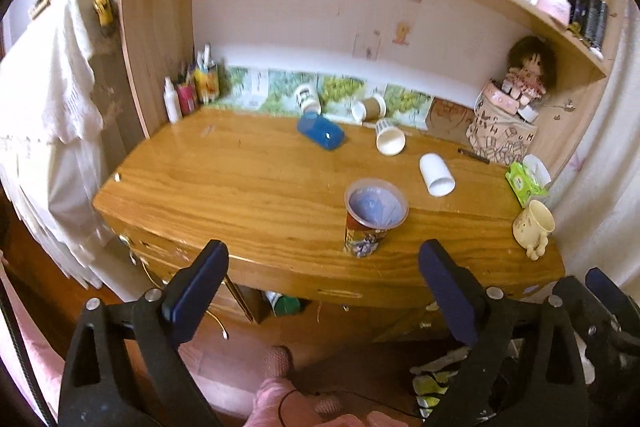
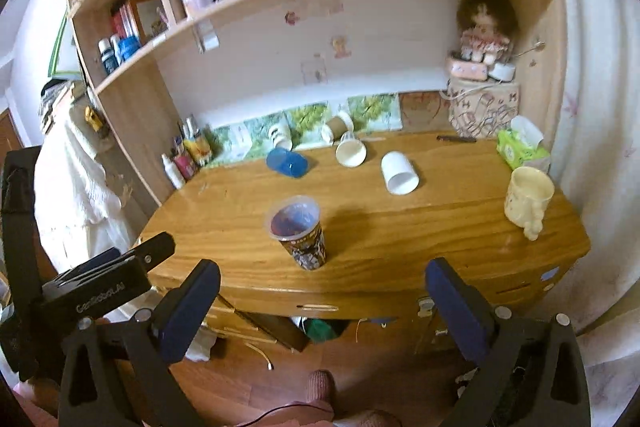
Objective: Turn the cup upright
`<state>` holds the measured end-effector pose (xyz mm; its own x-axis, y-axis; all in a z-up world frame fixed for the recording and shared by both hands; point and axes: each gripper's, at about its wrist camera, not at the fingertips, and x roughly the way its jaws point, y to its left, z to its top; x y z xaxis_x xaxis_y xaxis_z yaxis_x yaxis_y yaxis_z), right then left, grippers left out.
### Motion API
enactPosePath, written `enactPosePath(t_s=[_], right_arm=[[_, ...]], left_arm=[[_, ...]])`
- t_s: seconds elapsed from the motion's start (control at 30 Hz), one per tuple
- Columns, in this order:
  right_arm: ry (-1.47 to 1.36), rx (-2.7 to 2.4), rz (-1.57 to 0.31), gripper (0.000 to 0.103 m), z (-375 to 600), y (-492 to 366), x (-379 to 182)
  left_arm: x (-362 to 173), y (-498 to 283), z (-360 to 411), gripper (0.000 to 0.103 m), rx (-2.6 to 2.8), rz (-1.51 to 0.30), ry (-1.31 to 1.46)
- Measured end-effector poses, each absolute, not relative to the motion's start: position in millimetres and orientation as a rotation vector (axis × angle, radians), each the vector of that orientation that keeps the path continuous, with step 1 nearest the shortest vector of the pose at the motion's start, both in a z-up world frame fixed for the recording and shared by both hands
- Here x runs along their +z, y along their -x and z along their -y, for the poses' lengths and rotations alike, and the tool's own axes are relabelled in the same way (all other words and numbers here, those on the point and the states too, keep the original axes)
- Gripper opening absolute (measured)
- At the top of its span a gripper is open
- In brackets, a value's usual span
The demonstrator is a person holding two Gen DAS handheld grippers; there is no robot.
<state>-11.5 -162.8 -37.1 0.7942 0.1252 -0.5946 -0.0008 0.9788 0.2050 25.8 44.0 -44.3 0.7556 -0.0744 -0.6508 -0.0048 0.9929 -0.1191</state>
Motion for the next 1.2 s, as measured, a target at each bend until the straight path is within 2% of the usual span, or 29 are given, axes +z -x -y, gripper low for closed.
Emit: enactPosePath(t_s=[0.57,0.83,1.2], right_arm=[[-0.197,0.045,-0.496,0.103,159.5,54.2,-22.4],[-0.172,0.056,-0.444,0.103,152.4,63.0,-17.0],[-0.163,0.063,-0.465,0.103,152.8,57.3,-19.0]], left_arm=[[-17.2,31.8,-39.1,0.103,0.030,-0.463,0.027],[-12.3,41.7,-39.4,0.103,0.019,-0.408,0.023],[-12.8,35.4,-31.8,0.103,0.005,-0.414,0.014]])
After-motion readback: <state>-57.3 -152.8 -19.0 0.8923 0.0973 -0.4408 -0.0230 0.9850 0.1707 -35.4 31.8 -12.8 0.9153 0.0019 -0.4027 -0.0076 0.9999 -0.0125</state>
